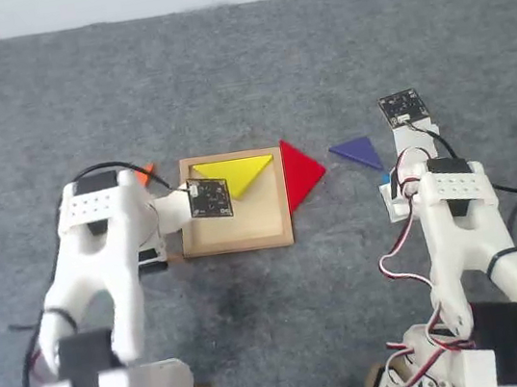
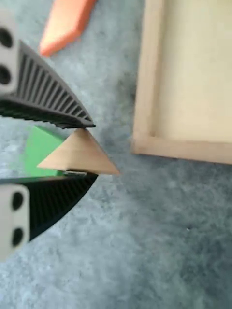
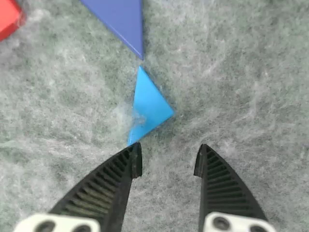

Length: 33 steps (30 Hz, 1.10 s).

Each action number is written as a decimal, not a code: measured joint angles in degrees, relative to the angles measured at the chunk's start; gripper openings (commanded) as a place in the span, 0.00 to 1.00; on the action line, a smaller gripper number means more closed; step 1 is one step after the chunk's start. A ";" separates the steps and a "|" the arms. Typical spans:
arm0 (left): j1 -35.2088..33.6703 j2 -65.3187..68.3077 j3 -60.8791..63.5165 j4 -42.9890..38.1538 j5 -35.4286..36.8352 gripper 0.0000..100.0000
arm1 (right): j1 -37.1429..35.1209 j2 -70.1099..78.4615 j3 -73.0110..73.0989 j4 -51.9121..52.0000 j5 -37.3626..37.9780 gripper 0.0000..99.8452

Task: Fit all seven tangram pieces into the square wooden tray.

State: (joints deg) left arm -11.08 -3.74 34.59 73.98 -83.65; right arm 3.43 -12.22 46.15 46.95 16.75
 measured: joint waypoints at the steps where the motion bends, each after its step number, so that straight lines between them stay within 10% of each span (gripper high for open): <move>1: 0.00 -2.11 0.79 0.00 0.18 0.09 | 0.00 0.00 0.00 0.00 0.00 0.19; 15: 14.68 -8.35 2.81 -9.67 16.26 0.10 | 0.00 0.00 0.00 0.00 0.00 0.19; 33: 19.52 13.27 -7.82 -13.63 16.00 0.18 | 0.00 0.00 0.00 0.00 0.00 0.19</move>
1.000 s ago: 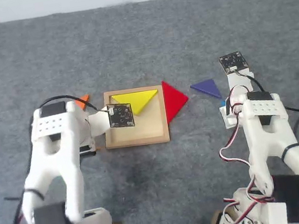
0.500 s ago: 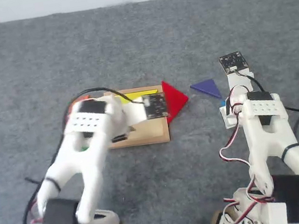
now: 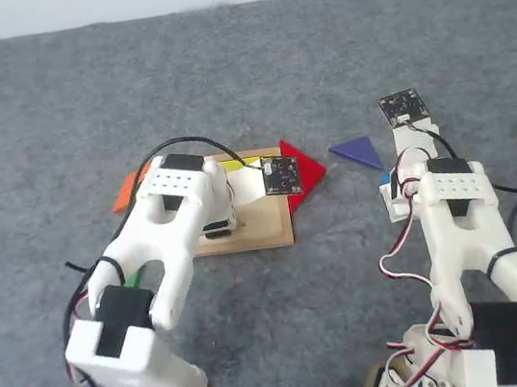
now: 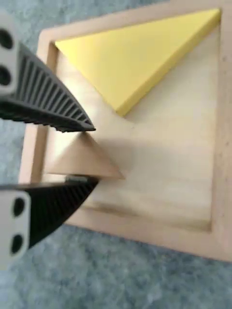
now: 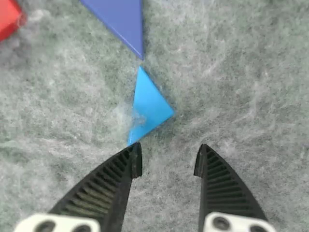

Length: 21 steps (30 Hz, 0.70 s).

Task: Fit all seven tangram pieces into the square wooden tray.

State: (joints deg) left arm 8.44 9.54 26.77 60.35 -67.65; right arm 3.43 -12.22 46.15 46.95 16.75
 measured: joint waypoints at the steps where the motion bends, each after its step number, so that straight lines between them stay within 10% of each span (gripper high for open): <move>1: 0.00 0.00 -0.18 0.79 -0.62 0.18 | 0.00 0.00 0.00 0.00 0.00 0.19; 12: -1.58 0.09 -8.97 9.93 -0.18 0.18 | 0.00 0.00 0.00 0.00 0.00 0.19; 21: -4.84 -10.99 -6.59 10.20 14.33 0.18 | 0.00 0.00 0.00 0.09 0.00 0.13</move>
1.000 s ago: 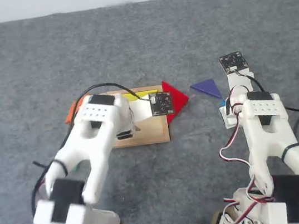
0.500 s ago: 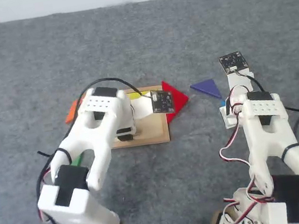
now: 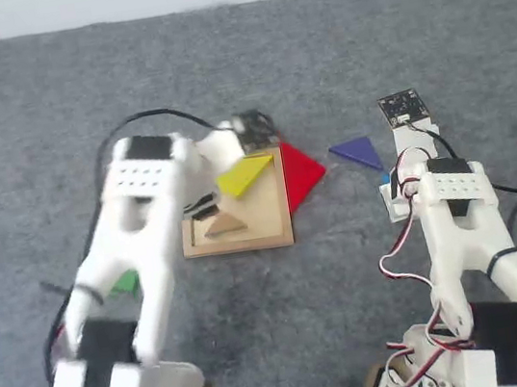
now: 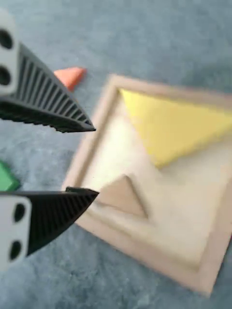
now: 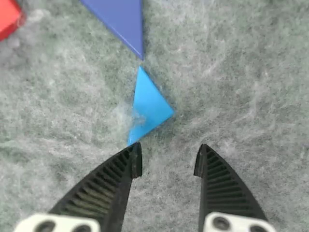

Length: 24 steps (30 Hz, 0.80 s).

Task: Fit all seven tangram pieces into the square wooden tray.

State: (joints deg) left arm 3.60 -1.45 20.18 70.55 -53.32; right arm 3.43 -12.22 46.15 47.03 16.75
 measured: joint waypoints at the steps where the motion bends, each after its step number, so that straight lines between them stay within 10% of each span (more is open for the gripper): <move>1: -1.32 -2.20 1.85 -1.05 2.02 0.18 | 0.00 0.00 -0.18 0.62 0.00 0.09; 24: -32.26 -18.55 38.33 -32.18 35.34 0.01 | -38.95 17.93 -26.81 3.08 0.88 0.01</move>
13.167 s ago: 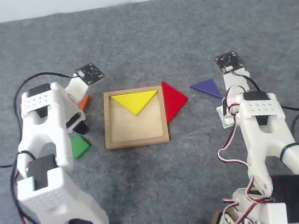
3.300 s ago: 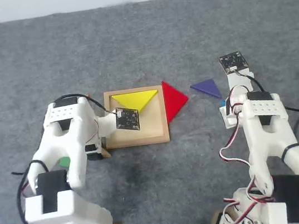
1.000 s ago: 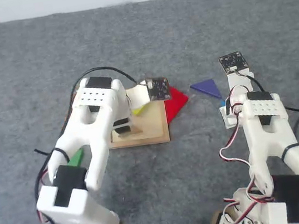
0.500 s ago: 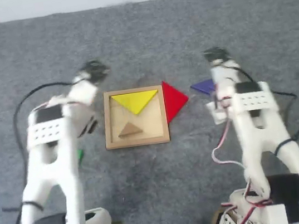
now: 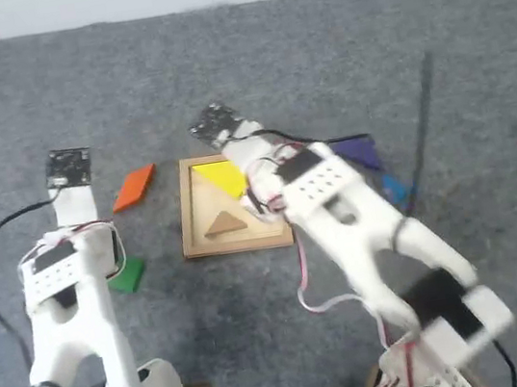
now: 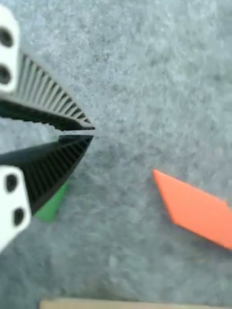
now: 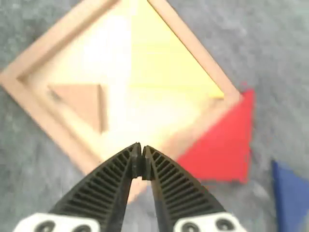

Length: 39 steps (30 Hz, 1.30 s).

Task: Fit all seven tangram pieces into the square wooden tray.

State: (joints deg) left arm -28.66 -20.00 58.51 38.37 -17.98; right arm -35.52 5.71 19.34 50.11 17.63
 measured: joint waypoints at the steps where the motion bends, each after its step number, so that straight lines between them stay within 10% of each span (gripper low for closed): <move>1: 0.00 -0.53 0.88 -0.70 0.00 0.01 | -0.53 2.73 -2.02 0.00 0.00 0.01; 39: -0.62 -4.92 6.42 -6.24 0.26 0.02 | -12.13 18.99 -19.16 9.41 3.34 0.01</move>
State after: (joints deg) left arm -29.27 -24.92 64.92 32.13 -17.71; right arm -47.65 24.70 0.18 59.52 20.97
